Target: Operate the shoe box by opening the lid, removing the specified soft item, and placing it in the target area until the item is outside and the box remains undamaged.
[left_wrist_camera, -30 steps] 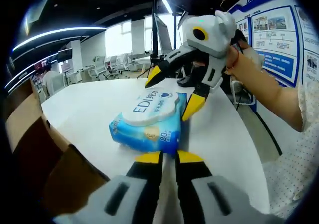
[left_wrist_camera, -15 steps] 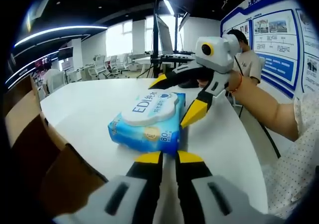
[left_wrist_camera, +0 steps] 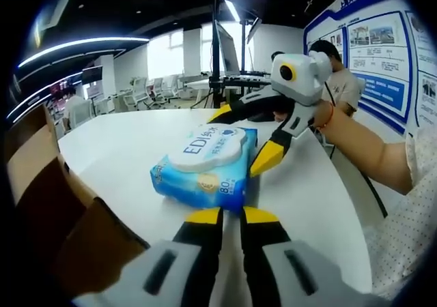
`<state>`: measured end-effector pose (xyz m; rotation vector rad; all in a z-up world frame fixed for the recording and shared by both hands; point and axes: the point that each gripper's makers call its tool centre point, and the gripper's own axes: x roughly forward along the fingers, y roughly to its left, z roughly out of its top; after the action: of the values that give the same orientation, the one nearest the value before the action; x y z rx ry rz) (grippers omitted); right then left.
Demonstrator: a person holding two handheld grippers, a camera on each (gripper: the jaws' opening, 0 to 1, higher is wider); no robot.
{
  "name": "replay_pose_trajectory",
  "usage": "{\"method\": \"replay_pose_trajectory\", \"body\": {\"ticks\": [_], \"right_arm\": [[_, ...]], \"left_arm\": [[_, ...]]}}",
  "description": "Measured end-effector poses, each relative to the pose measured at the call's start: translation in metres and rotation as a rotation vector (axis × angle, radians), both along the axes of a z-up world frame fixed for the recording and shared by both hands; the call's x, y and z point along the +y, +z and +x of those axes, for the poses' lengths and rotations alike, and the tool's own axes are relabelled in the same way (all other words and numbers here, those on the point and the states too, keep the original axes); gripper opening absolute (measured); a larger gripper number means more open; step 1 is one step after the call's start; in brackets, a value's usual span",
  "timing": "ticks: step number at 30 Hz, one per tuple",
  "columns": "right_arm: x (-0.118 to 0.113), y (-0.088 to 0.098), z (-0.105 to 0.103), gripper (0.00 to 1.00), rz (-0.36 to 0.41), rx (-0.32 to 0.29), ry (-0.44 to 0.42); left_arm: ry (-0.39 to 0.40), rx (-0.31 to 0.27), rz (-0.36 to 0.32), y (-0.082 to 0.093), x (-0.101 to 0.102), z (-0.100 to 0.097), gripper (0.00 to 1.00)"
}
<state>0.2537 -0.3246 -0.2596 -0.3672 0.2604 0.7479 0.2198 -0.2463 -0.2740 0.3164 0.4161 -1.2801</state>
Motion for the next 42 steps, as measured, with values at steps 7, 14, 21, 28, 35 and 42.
{"method": "replay_pose_trajectory", "body": {"ticks": [7,14,21,28,35,42], "right_arm": [[-0.003,0.0,0.007,0.67,-0.002,-0.001,0.011],[-0.007,-0.001,0.022,0.67,-0.007,0.001,0.005],[-0.009,-0.001,0.039,0.66,-0.007,-0.004,0.013],[-0.012,0.0,0.059,0.66,-0.017,0.004,0.029],[-0.015,0.001,0.08,0.66,-0.026,0.012,0.027],[-0.017,0.003,0.094,0.66,-0.029,0.018,0.043]], "left_arm": [[0.003,-0.024,-0.042,0.009,-0.001,0.002,0.1],[-0.011,-0.064,-0.047,0.009,-0.005,-0.003,0.11],[-0.051,-0.093,-0.019,0.0,-0.011,-0.012,0.1],[-0.06,-0.097,-0.015,-0.005,-0.013,-0.013,0.1],[-0.071,-0.114,-0.026,-0.006,-0.016,-0.013,0.1],[-0.077,-0.127,-0.039,-0.004,-0.014,-0.01,0.1]]}}
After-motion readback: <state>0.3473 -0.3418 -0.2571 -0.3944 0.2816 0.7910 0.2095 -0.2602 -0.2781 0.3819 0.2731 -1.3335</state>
